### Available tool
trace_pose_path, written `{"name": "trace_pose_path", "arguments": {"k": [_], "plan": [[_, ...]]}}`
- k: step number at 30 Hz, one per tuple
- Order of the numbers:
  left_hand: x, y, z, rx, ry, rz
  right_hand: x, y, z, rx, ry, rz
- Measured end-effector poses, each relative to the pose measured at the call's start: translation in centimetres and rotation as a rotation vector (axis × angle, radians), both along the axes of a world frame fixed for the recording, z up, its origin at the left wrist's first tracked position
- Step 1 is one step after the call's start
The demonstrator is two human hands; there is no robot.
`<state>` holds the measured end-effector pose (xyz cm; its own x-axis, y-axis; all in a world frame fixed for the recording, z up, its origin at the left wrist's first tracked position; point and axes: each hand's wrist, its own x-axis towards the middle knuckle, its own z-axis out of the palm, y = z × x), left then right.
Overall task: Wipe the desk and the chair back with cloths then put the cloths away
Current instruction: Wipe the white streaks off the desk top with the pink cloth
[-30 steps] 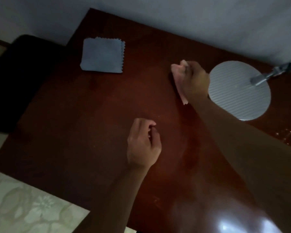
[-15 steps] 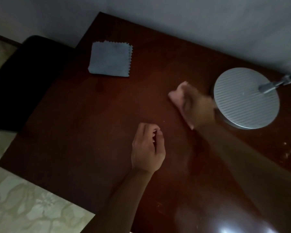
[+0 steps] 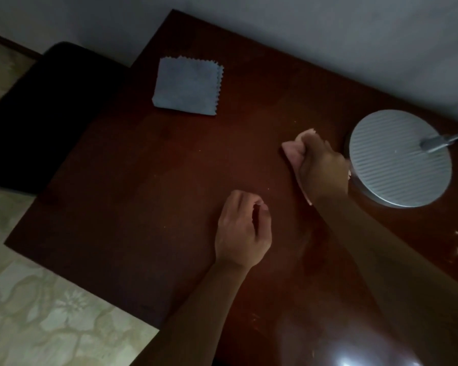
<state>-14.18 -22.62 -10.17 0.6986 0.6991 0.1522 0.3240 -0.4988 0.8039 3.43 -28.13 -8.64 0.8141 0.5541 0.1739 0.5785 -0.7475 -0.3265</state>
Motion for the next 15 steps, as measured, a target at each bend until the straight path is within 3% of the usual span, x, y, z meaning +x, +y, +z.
{"name": "trace_pose_path", "arguments": {"k": [5, 10, 15], "plan": [[0.0, 0.0, -0.2, 0.041, -0.002, -0.015, -4.0, -2.3, -0.5, 0.078, -0.058, 0.026], [0.0, 0.0, -0.4, 0.052, 0.024, -0.023, -0.8, 0.2, 0.0, 0.029, -0.023, 0.052], [-0.2, 0.0, 0.0, 0.043, 0.042, -0.057, -4.5, -2.4, -0.9, 0.062, 0.033, 0.097]]}}
